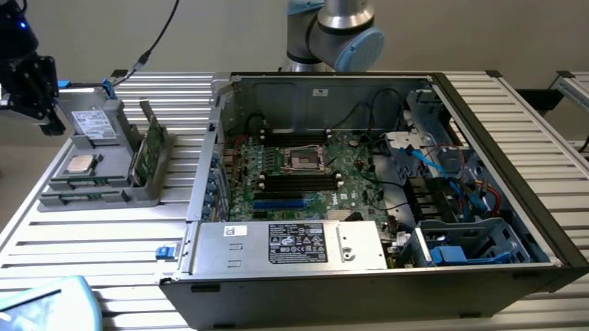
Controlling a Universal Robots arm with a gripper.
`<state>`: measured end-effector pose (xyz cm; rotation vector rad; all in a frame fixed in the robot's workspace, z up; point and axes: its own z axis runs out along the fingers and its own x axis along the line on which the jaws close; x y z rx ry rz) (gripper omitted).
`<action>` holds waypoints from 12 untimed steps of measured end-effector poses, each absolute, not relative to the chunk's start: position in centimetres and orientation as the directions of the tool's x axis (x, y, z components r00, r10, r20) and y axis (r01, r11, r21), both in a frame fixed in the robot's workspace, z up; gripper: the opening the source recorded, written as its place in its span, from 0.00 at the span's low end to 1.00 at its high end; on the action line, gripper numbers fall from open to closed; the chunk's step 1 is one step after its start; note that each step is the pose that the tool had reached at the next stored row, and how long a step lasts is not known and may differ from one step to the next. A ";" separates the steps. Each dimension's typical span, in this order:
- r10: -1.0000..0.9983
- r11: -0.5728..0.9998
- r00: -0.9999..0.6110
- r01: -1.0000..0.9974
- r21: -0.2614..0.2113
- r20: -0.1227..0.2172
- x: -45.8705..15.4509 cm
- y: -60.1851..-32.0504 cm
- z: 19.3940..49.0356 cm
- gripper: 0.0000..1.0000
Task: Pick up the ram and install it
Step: 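Pick up the ram and move it above insertion slot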
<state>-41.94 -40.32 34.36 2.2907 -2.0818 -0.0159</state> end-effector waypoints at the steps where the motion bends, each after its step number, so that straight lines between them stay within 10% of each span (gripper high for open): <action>1: -0.993 -0.114 0.115 -0.993 0.040 0.022 -41.9 -40.3 34.3 0.11; 7: -0.988 -0.156 0.156 -0.987 0.037 0.009 -42.0 -40.3 34.2 0.12; 12: -0.988 -0.156 0.156 -0.987 0.037 0.009 -42.0 -40.3 34.2 0.36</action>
